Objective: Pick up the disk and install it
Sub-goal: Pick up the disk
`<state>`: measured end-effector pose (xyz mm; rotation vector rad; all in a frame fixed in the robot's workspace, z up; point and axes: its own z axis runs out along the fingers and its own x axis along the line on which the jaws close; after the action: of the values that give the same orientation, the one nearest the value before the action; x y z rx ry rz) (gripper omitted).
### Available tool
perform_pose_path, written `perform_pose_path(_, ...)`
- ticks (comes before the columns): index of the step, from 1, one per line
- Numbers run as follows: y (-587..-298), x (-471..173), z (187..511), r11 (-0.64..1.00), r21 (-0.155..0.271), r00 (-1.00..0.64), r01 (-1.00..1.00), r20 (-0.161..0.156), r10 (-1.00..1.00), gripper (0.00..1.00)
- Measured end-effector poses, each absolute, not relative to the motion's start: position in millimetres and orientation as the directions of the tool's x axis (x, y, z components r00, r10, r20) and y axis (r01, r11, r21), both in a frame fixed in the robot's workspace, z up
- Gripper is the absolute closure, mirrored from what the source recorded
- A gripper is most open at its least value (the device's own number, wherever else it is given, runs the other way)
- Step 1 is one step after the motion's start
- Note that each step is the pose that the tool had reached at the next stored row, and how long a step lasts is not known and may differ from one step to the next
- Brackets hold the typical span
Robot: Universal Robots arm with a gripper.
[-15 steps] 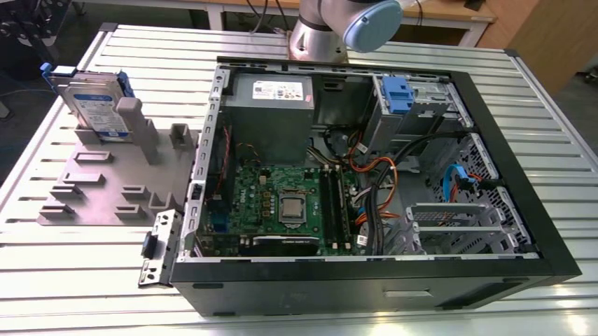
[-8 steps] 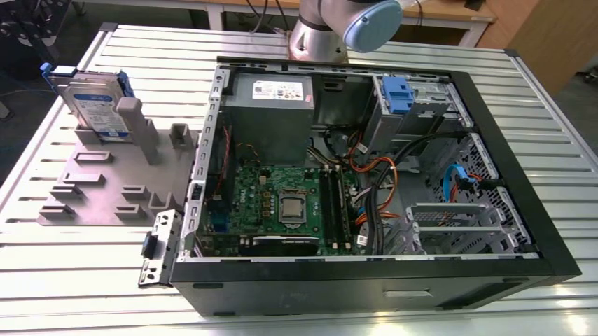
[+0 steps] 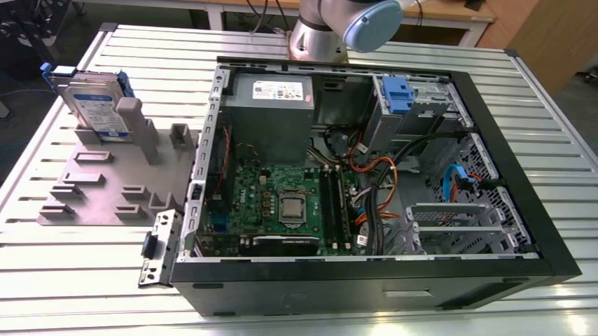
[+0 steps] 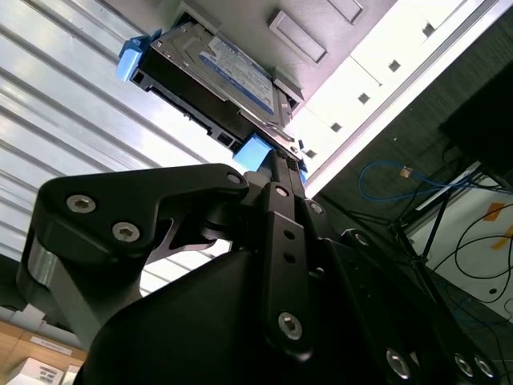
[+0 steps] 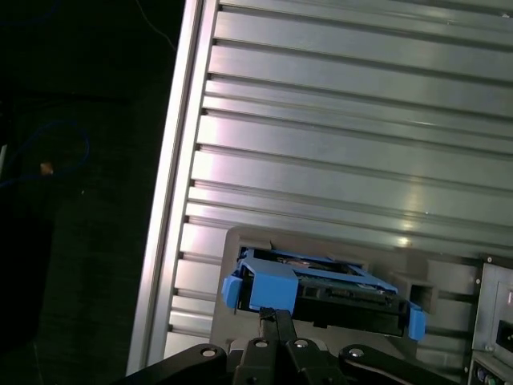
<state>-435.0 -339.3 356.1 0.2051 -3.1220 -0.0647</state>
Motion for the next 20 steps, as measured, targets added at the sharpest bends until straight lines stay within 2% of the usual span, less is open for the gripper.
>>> perform_pose_path(20,-339.3,-435.0,356.1,0.988,0.042,-0.989,-0.15,0.009,-0.151,0.89)
